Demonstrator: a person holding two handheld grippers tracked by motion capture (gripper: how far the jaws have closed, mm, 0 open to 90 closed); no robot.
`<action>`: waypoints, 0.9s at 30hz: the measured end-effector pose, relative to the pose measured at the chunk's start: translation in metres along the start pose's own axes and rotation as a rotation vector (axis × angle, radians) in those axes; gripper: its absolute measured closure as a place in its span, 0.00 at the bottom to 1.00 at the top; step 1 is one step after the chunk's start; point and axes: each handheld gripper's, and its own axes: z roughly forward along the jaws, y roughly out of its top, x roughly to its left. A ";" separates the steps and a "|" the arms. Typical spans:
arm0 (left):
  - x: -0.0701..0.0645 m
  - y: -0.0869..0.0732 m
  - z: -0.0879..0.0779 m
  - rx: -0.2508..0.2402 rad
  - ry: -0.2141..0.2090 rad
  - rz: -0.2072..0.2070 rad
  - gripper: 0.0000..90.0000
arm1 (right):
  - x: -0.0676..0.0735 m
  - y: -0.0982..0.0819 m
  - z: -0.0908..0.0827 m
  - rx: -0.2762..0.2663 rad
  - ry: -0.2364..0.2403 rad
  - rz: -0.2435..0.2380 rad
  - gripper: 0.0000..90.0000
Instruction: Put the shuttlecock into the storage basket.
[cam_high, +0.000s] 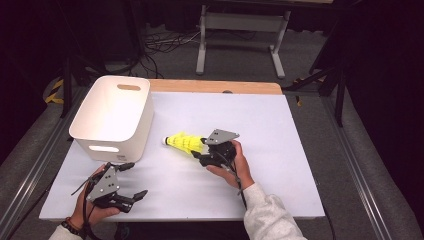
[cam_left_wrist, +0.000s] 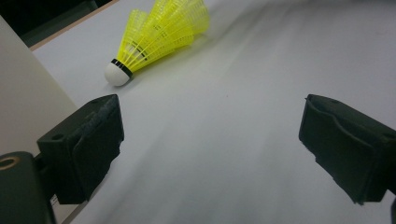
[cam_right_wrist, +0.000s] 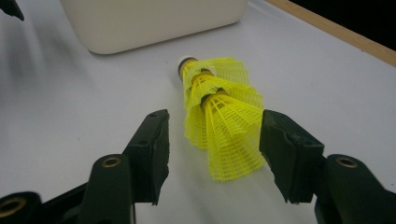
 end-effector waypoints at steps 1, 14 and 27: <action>0.000 0.000 0.000 0.000 0.000 0.000 0.08 | 0.000 0.000 -0.002 0.002 -0.008 -0.006 0.47; 0.000 0.001 -0.001 -0.006 0.004 0.001 0.08 | 0.004 -0.001 -0.038 -0.048 -0.066 -0.047 0.35; 0.000 0.002 -0.002 -0.018 0.000 0.000 0.08 | 0.013 -0.014 -0.074 -0.151 -0.142 -0.109 0.23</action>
